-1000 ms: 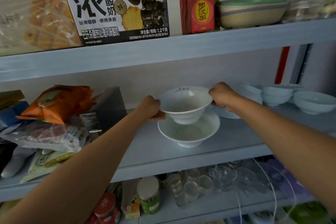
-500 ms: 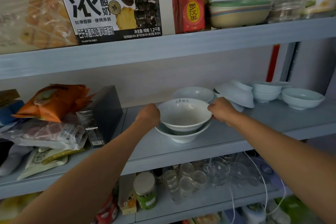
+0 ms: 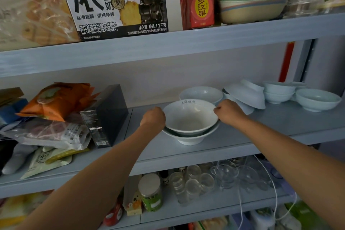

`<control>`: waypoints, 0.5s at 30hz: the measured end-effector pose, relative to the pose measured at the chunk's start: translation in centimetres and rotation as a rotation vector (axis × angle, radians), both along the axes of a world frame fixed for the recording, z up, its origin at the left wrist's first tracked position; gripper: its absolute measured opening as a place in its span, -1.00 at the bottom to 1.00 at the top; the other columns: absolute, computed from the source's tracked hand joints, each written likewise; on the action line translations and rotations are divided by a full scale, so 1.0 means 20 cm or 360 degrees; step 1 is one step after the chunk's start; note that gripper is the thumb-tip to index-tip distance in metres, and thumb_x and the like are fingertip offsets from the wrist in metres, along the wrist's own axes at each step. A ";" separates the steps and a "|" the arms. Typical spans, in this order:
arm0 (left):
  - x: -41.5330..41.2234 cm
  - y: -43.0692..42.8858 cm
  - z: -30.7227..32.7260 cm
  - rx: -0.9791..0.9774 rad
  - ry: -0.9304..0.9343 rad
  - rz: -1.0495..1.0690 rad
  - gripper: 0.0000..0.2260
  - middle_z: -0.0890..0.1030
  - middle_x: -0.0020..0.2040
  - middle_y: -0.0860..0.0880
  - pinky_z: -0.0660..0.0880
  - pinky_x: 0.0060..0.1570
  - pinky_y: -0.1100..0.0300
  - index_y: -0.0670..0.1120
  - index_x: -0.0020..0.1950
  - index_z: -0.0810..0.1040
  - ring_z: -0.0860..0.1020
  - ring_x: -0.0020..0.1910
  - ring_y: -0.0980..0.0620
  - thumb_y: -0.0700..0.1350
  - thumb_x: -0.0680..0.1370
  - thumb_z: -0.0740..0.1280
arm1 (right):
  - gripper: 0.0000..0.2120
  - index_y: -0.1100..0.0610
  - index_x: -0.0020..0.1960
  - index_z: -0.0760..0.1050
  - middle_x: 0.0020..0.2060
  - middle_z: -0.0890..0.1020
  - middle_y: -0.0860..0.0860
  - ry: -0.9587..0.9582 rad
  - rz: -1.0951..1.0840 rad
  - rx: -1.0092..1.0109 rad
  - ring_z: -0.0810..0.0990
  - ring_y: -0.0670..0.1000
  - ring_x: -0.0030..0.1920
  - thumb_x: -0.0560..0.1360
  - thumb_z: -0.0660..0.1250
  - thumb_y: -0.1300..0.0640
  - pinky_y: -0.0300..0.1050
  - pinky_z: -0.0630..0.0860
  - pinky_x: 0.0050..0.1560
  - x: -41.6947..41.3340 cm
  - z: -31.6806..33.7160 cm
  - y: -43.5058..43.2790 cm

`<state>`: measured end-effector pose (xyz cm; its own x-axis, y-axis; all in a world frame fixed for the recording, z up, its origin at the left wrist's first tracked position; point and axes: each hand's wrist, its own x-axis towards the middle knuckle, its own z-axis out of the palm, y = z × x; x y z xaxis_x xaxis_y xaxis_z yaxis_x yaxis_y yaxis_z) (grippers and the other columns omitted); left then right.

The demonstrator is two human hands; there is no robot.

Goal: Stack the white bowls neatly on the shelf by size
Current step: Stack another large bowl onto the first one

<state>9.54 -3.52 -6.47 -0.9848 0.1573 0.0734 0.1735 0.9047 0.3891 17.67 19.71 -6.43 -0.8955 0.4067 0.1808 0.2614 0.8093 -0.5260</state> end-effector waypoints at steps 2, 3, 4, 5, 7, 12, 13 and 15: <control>0.00 -0.01 0.00 -0.0054 0.0013 -0.0013 -0.74 0.58 0.18 -0.26 0.49 0.08 -0.02 -0.26 0.20 0.48 0.56 0.15 -0.25 -0.23 0.61 0.10 | -0.66 0.14 -0.45 0.26 -0.48 0.38 0.05 -0.0012 0.0016 0.0033 0.39 0.10 -0.35 0.49 0.22 0.16 -0.11 0.20 -0.41 0.00 0.00 0.00; -0.01 -0.01 0.00 -0.0070 0.0022 -0.0021 -0.74 0.58 0.19 -0.25 0.48 0.09 -0.02 -0.25 0.21 0.48 0.56 0.16 -0.24 -0.22 0.61 0.10 | -0.65 0.14 -0.45 0.24 -0.49 0.36 0.05 -0.0014 0.0027 0.0025 0.37 0.08 -0.37 0.48 0.22 0.17 -0.11 0.19 -0.41 0.01 0.00 0.00; -0.01 -0.01 0.00 -0.0089 0.0023 -0.0022 -0.74 0.58 0.19 -0.25 0.48 0.10 -0.02 -0.24 0.21 0.49 0.56 0.16 -0.24 -0.21 0.61 0.11 | -0.65 0.13 -0.46 0.23 -0.50 0.35 0.04 -0.0020 0.0040 0.0002 0.34 0.07 -0.39 0.47 0.23 0.18 -0.10 0.18 -0.42 0.01 0.01 0.00; -0.01 -0.02 0.00 -0.0101 0.0020 -0.0026 -0.74 0.58 0.19 -0.24 0.48 0.10 -0.02 -0.23 0.21 0.50 0.56 0.16 -0.24 -0.20 0.61 0.11 | -0.65 0.13 -0.46 0.22 -0.50 0.35 0.05 -0.0020 0.0057 -0.0043 0.34 0.07 -0.39 0.46 0.23 0.18 -0.10 0.17 -0.41 0.01 0.01 0.00; -0.02 -0.03 0.00 -0.0123 0.0032 -0.0050 -0.74 0.59 0.17 -0.23 0.48 0.09 -0.01 -0.22 0.18 0.51 0.56 0.15 -0.24 -0.18 0.61 0.10 | -0.72 0.14 -0.40 0.31 -0.45 0.43 0.09 -0.0004 0.0084 -0.0182 0.40 0.10 -0.34 0.47 0.23 0.16 -0.11 0.23 -0.38 0.02 0.01 0.01; 0.01 -0.07 0.04 -0.0014 -0.0031 -0.0052 -0.57 0.63 0.00 -0.19 0.57 0.04 0.01 -0.20 0.11 0.50 0.63 0.00 -0.22 0.06 0.64 -0.03 | -0.57 0.20 -0.21 0.52 -0.39 0.58 0.11 -0.0078 0.0062 -0.0405 0.50 0.09 -0.40 0.58 0.11 -0.10 -0.19 0.38 -0.39 0.04 0.03 0.03; 0.03 -0.07 0.05 0.0129 -0.0177 -0.0027 -0.56 0.63 -0.06 -0.18 0.61 -0.02 0.00 -0.19 0.12 0.48 0.66 -0.08 -0.20 0.09 0.64 -0.04 | -0.50 0.23 -0.21 0.53 -0.42 0.59 0.13 -0.0138 0.0064 -0.0408 0.48 0.07 -0.46 0.59 0.06 -0.13 -0.20 0.38 -0.43 0.04 0.03 0.02; 0.08 -0.05 0.09 0.0575 -0.0599 0.0045 -0.58 0.62 -0.10 -0.20 0.64 -0.18 0.01 -0.17 0.17 0.40 0.68 -0.17 -0.19 0.12 0.63 -0.04 | -0.43 0.26 -0.25 0.53 -0.47 0.59 0.14 -0.0214 0.0090 -0.0393 0.45 0.05 -0.54 0.61 0.00 -0.13 -0.19 0.39 -0.46 0.04 0.03 0.01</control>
